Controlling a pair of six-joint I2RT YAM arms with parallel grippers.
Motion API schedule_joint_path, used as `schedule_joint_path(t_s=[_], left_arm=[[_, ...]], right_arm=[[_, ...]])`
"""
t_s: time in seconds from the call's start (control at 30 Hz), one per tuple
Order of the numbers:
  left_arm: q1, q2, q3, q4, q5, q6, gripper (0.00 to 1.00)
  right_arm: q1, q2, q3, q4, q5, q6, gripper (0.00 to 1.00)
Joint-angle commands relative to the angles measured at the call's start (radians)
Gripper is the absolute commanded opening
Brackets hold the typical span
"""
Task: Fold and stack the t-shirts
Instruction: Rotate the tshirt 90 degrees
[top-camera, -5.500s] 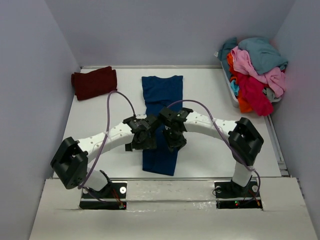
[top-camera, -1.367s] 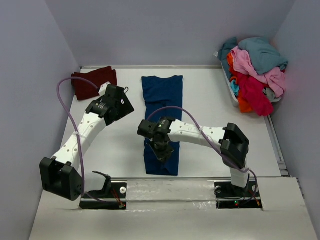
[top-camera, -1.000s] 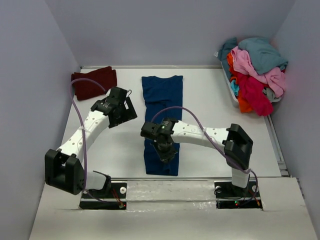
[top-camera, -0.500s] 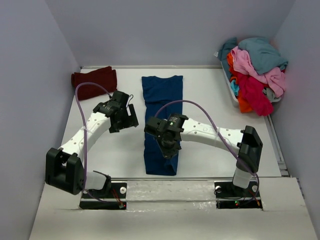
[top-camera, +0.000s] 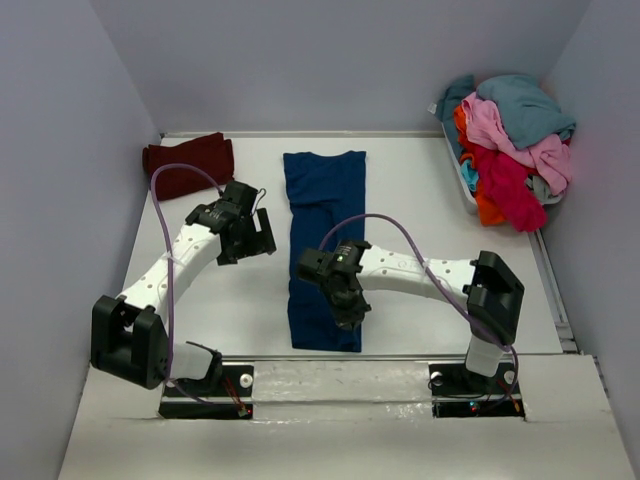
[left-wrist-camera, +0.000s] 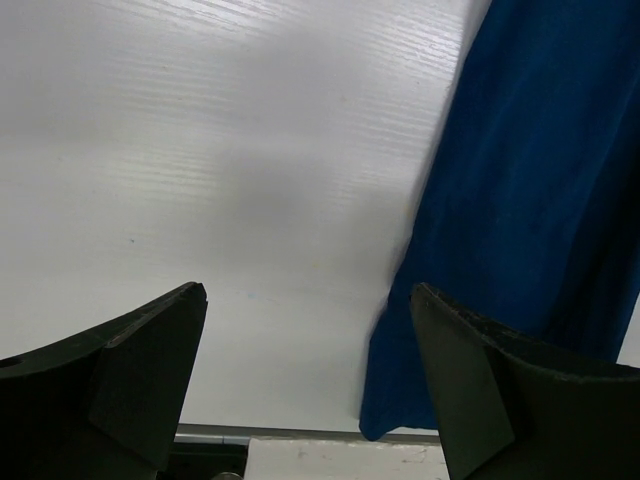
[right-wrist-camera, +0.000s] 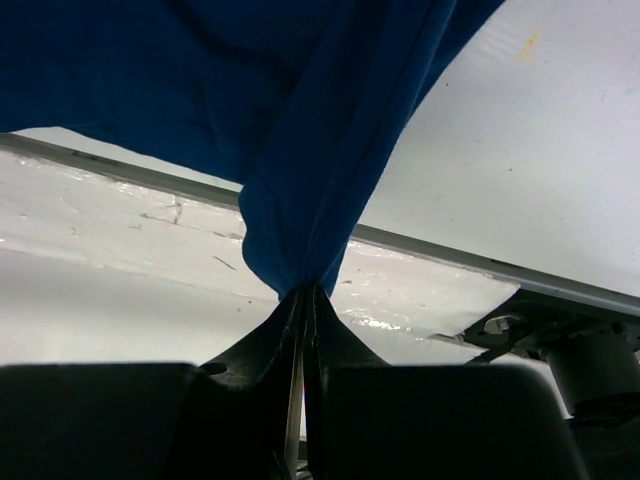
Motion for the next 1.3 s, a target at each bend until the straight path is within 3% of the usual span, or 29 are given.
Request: schedule_joint_path(t_s=[0.0,0.3,0.53,0.57,0.63,0.67,0.8,0.9,1.1,1.27], left_arm=[[-0.002,0.001,0.041,-0.02,-0.01,0.025,0.94],[-0.002,-0.014,0.03,-0.022,-0.024,0.022,0.94],[-0.002,-0.012,0.033,-0.019,-0.025,0.022,0.94],[-0.002,-0.012,0.035,-0.02,-0.027,0.022,0.94],[-0.002,-0.014,0.035,-0.019,-0.03,0.022,0.95],[-0.002,-0.012,0.035,-0.017,-0.027,0.023,0.95],[-0.002,-0.014,0.035,-0.014,-0.025,0.02,0.95],[-0.002,-0.014,0.042,-0.016,-0.027,0.022,0.95],[-0.002,-0.029,0.021,-0.029,-0.017,0.035,0.95],[-0.011,-0.074,-0.057,-0.026,0.025,0.025,0.95]], right_arm=[[0.014,0.012,0.014,0.06,-0.026,-0.006,0.07],[0.014,0.147,0.184,0.049,-0.026,-0.093,0.07],[0.014,0.216,0.193,0.066,-0.074,-0.138,0.09],[0.014,0.215,0.189,0.072,-0.08,-0.141,0.1],[0.014,0.195,0.184,0.092,-0.083,-0.142,0.34],[0.014,0.189,0.185,0.103,-0.083,-0.147,0.52],[0.014,0.17,0.207,0.107,-0.068,-0.15,0.65],[0.014,0.144,0.208,0.103,-0.039,-0.138,0.7],[0.014,0.101,0.192,0.041,0.059,-0.078,0.7],[0.014,-0.027,0.061,0.04,0.086,0.011,0.7]])
